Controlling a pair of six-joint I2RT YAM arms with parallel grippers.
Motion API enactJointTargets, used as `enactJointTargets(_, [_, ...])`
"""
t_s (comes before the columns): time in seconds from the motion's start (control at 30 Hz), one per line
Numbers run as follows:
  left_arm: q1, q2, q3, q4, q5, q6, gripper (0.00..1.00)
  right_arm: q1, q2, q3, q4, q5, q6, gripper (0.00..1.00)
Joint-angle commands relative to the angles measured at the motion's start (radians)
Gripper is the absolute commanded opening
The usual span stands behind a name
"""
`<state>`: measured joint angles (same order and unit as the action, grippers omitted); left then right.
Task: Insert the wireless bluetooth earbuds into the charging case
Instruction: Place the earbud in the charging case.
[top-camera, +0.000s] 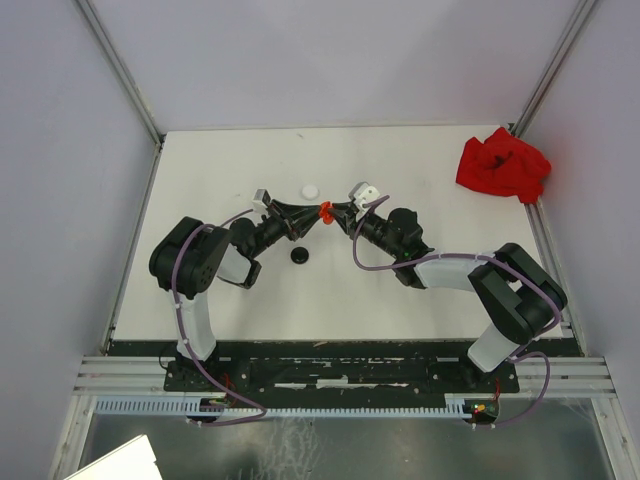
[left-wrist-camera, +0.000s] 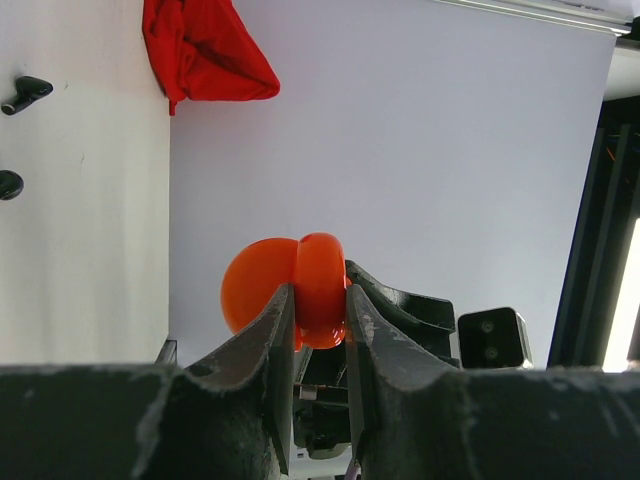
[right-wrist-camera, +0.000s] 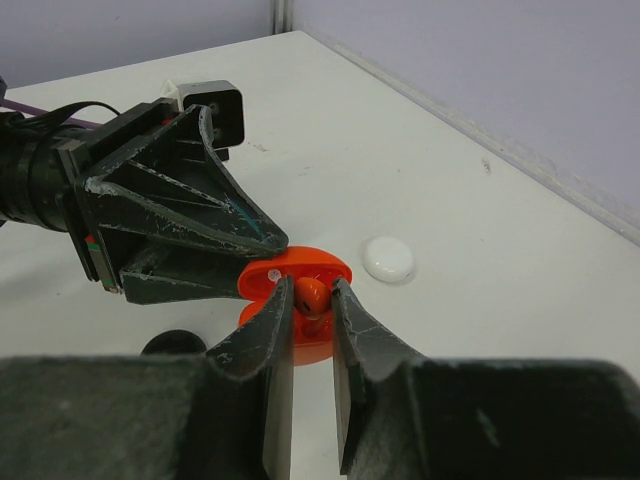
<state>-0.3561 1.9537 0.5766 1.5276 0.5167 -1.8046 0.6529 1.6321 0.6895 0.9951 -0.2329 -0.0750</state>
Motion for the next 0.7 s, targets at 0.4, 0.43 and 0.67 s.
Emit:
enactJointTargets(0.4, [-0.003,0.022,0.024,0.202,-0.015,-0.045,0.03,-0.004,-0.115,-0.011,0.091,0.051,0.107,0.62])
enactJointTargets(0.43, [-0.002,0.026,0.023,0.202,-0.015,-0.044,0.03,-0.010,-0.137,-0.006,0.094,0.068,0.115,0.64])
enactJointTargets(0.67, [-0.002,0.042,0.026,0.202,-0.014,-0.043,0.03,-0.021,-0.300,0.167,-0.456,0.259,0.123,0.73])
